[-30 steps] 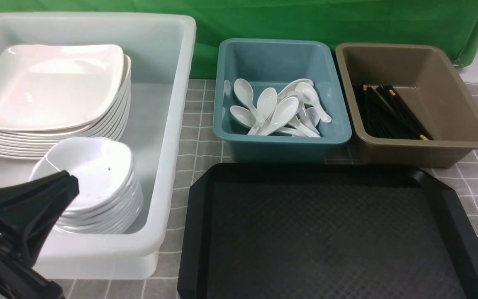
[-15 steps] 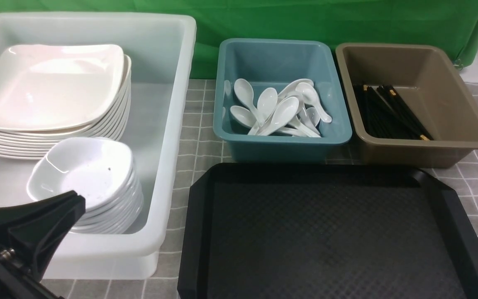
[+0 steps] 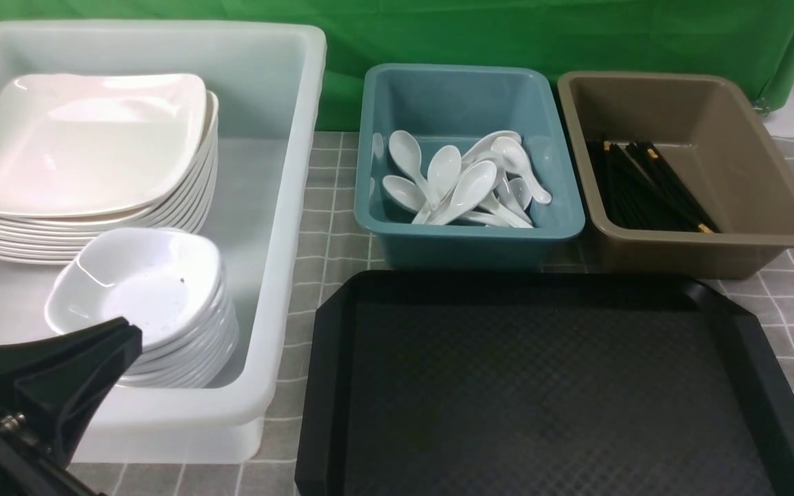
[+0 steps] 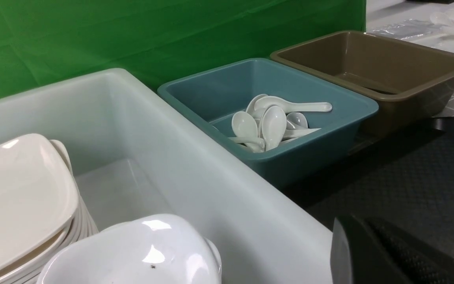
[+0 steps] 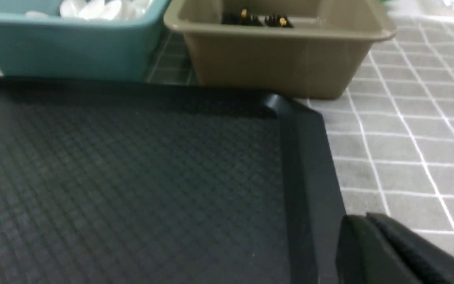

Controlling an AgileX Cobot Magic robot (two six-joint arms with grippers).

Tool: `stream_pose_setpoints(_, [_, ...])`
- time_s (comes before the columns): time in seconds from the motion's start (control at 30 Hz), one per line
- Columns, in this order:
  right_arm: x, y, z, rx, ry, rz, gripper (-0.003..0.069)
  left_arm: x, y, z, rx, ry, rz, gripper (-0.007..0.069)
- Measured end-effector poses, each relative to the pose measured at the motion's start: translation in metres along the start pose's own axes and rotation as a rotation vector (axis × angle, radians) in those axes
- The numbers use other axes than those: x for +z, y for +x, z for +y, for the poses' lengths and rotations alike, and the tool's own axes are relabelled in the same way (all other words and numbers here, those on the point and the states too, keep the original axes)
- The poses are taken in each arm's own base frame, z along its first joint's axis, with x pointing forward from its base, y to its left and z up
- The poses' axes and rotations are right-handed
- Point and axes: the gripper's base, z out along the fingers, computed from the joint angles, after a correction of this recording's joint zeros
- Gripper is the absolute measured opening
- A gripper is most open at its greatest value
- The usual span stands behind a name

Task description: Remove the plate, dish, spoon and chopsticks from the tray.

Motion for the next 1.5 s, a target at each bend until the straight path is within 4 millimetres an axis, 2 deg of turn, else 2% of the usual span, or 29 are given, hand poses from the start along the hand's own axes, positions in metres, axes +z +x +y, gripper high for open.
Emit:
stream_pose_setpoints(0.93, [0.0, 0.0, 0.0, -0.001, 0.0, 0.005, 0.0062, 0.0, 0.001, 0.0, 0.001, -0.001, 0.0, 0.0013])
stream_pose_setpoints(1.07, [0.0, 0.0, 0.0, -0.001, 0.0, 0.005, 0.0069, -0.004, 0.004, 0.002, 0.026, -0.03, -0.044, 0.0013])
stream_pose_setpoints(1.2, [0.0, 0.001, 0.0, -0.001, 0.0, 0.006, 0.0072, -0.024, 0.015, 0.014, -0.038, -0.212, -0.16, 0.0013])
stream_pose_setpoints(1.33, [0.0, 0.001, 0.0, 0.0, 0.0, 0.006, 0.0077, -0.043, 0.045, 0.02, -0.081, -0.429, -0.206, 0.0013])
stream_pose_setpoints(1.43, [0.0, 0.001, 0.0, 0.0, 0.0, 0.006, 0.0078, -0.048, 0.062, 0.02, -0.117, -0.501, -0.203, 0.0013])
stream_pose_setpoints(1.5, [0.0, 0.0, 0.0, 0.0, 0.0, 0.005, 0.0085, -0.049, 0.075, 0.018, -0.179, -0.534, -0.111, 0.0013])
